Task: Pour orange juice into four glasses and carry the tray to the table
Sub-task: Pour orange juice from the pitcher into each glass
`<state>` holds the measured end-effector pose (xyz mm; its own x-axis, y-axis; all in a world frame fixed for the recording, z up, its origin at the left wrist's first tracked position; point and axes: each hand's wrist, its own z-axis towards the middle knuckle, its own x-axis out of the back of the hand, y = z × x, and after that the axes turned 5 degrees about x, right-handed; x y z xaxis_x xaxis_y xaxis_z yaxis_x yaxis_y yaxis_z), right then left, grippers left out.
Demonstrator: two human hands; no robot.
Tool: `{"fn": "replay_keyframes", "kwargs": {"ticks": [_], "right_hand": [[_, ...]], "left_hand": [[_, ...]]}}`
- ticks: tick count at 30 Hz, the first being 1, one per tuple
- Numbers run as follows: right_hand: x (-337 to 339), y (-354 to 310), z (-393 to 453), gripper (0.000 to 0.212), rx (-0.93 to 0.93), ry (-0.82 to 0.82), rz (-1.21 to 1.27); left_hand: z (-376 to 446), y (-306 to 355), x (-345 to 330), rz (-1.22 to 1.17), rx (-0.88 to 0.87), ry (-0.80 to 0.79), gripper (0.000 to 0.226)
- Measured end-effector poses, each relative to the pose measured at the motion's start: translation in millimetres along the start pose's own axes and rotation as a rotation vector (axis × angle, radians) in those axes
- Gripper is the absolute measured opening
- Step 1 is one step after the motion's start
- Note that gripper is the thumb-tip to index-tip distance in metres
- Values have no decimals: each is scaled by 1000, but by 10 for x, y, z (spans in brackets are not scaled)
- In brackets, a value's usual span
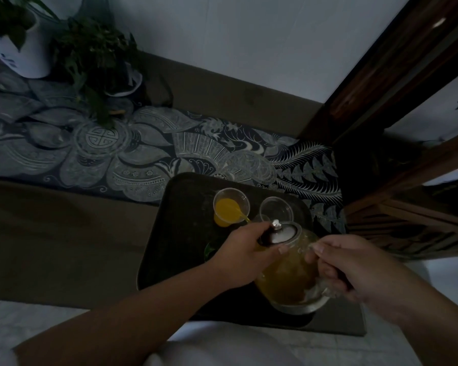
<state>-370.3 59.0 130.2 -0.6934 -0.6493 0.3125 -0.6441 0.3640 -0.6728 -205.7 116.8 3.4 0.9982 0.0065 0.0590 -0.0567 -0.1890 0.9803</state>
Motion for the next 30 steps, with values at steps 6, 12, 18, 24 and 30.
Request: {"fn": "replay_keyframes", "kwargs": {"ticks": [6,12,18,24,30], "right_hand": [[4,37,13,26,35,4,11],[22,82,40,26,45,6,42],[1,134,59,26,73,16,74],[-21,199,57,27,102,30,84],[-52,335,105,32,98,73,127]], "left_hand": [[20,14,14,-1,14,-12,31],[25,29,30,14,9,-16,29],[36,64,68,44,9,-18,33],[40,72,90,94,-5,-1,32],[17,76,88,153,-50,4,29]]}}
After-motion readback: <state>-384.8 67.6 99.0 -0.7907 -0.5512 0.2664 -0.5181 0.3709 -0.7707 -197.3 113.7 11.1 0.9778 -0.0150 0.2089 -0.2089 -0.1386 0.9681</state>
